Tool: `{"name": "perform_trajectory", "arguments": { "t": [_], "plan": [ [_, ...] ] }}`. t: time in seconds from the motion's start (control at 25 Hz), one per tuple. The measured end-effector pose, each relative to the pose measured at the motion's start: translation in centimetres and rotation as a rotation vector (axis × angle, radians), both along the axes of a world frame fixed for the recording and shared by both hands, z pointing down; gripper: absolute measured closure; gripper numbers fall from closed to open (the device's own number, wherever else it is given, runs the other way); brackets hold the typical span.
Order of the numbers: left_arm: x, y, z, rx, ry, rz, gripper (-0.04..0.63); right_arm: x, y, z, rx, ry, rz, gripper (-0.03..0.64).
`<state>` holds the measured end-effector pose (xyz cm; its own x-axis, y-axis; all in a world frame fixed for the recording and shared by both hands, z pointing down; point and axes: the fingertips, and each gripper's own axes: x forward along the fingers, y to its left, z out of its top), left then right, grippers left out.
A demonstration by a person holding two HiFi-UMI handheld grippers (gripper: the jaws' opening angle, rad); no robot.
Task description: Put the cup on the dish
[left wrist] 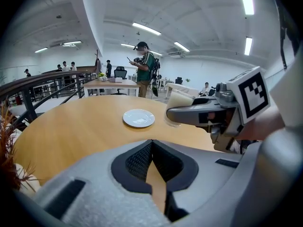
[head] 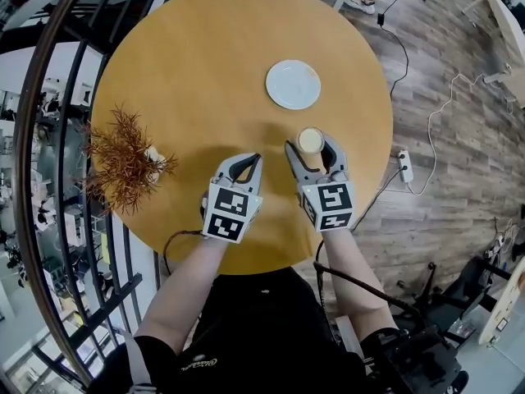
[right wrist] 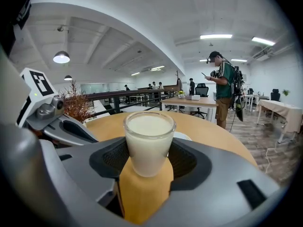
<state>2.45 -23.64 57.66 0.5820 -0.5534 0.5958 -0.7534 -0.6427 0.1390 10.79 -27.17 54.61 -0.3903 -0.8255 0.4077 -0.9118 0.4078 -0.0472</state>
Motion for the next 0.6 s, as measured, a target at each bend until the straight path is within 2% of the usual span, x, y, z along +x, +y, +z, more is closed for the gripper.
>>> {"name": "perform_trajectory", "arguments": {
  "t": [0.6],
  "plan": [
    [0.4,-2.9,1.0,-0.019,0.009,-0.024,0.588,0.8,-10.2,3.3,-0.024,0.075,0.014,0.36]
  ]
}}
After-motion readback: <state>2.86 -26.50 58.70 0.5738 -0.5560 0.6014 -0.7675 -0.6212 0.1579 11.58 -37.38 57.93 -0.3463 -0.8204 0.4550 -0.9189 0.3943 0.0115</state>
